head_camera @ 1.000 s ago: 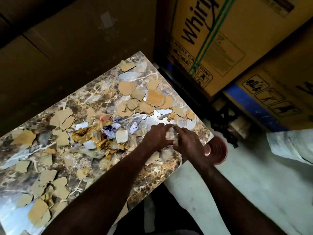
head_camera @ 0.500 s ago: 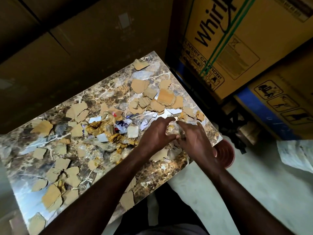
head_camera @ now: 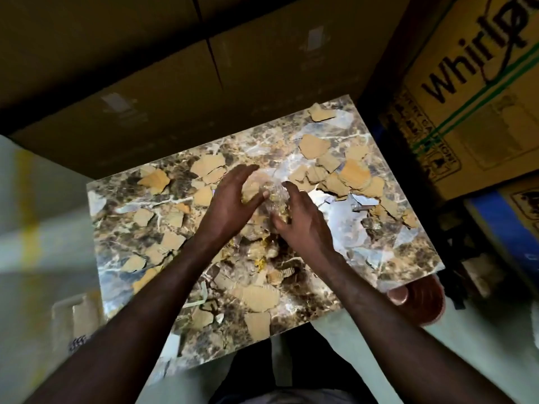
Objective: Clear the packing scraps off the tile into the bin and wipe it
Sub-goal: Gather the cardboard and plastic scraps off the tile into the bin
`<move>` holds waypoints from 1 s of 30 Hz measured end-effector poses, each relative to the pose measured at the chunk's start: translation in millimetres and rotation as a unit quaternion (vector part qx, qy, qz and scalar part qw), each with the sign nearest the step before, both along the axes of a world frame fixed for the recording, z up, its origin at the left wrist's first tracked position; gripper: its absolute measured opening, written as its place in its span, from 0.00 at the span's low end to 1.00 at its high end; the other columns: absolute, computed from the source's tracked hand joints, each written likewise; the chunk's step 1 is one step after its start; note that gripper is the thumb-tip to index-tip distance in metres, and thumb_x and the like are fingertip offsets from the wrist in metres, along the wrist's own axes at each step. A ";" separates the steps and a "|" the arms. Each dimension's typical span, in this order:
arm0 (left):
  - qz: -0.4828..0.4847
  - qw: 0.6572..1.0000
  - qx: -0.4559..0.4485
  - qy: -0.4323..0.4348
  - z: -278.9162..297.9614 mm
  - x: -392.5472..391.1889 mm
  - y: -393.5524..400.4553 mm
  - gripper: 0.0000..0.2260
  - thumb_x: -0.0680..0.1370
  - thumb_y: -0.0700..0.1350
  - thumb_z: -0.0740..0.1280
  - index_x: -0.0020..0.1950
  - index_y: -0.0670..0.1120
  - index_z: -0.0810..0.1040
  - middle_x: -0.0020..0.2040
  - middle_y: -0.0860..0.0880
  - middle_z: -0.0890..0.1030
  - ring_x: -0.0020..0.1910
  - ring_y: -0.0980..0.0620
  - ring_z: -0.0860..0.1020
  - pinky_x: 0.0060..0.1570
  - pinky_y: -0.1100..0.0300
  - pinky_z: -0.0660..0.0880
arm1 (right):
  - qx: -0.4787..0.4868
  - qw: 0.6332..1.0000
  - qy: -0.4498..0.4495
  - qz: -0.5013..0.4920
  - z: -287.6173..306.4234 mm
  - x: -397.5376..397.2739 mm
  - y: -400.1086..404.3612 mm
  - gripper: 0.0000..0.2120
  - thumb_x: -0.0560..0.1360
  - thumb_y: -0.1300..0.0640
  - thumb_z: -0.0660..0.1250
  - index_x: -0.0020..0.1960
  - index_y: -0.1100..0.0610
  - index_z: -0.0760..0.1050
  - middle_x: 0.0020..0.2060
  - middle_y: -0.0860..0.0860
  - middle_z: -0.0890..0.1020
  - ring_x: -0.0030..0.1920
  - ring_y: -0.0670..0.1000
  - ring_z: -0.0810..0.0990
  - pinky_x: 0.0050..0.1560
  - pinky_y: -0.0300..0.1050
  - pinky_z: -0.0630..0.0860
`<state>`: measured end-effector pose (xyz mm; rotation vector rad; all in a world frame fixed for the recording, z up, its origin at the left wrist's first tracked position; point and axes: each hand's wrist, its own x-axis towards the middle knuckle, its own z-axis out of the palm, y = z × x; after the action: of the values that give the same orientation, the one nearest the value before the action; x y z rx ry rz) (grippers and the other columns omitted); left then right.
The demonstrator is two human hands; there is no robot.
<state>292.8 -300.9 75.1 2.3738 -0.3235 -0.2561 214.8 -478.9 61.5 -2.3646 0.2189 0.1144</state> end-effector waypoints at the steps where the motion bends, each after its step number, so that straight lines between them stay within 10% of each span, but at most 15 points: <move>1: 0.019 1.000 0.009 -0.008 -3.7 4.8 7.8 0.26 0.83 0.57 0.71 0.80 0.56 0.71 0.82 0.48 0.70 0.80 0.48 0.68 0.77 0.49 0.69 | 0.011 1.000 0.006 -0.014 -4.6 6.9 8.9 0.34 0.81 0.45 0.70 0.82 0.48 0.60 0.68 0.55 0.78 0.64 0.60 0.79 0.57 0.53 0.79; 9: 0.138 0.982 0.099 0.083 -66.0 -28.2 37.3 0.29 0.87 0.66 0.53 0.87 0.61 0.54 0.88 0.46 0.51 0.86 0.34 0.47 0.80 0.30 0.49 | -0.075 0.995 0.050 -0.033 -53.9 29.2 46.0 0.33 0.85 0.42 0.61 0.85 0.54 0.57 0.73 0.62 0.74 0.73 0.64 0.72 0.64 0.57 0.76; 17: 0.157 0.975 0.061 0.145 -112.3 -48.5 19.0 0.33 0.87 0.65 0.53 0.88 0.56 0.47 0.88 0.47 0.44 0.86 0.33 0.43 0.80 0.30 0.51 | -0.040 0.997 0.065 -0.021 -83.1 29.8 51.2 0.31 0.89 0.43 0.52 0.87 0.56 0.52 0.86 0.55 0.53 0.85 0.62 0.50 0.84 0.60 0.51; 30: 0.138 0.981 0.069 0.116 -84.6 -43.6 25.3 0.31 0.86 0.67 0.50 0.87 0.62 0.43 0.88 0.49 0.44 0.86 0.35 0.43 0.80 0.29 0.45 | -0.005 0.998 0.020 -0.061 -57.0 26.7 13.2 0.29 0.88 0.41 0.50 0.85 0.54 0.59 0.84 0.56 0.62 0.83 0.58 0.61 0.81 0.56 0.63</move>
<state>249.2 -275.6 -9.5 2.4580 0.1368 -0.4298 241.5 -465.8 4.5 -2.3539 0.3816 0.1017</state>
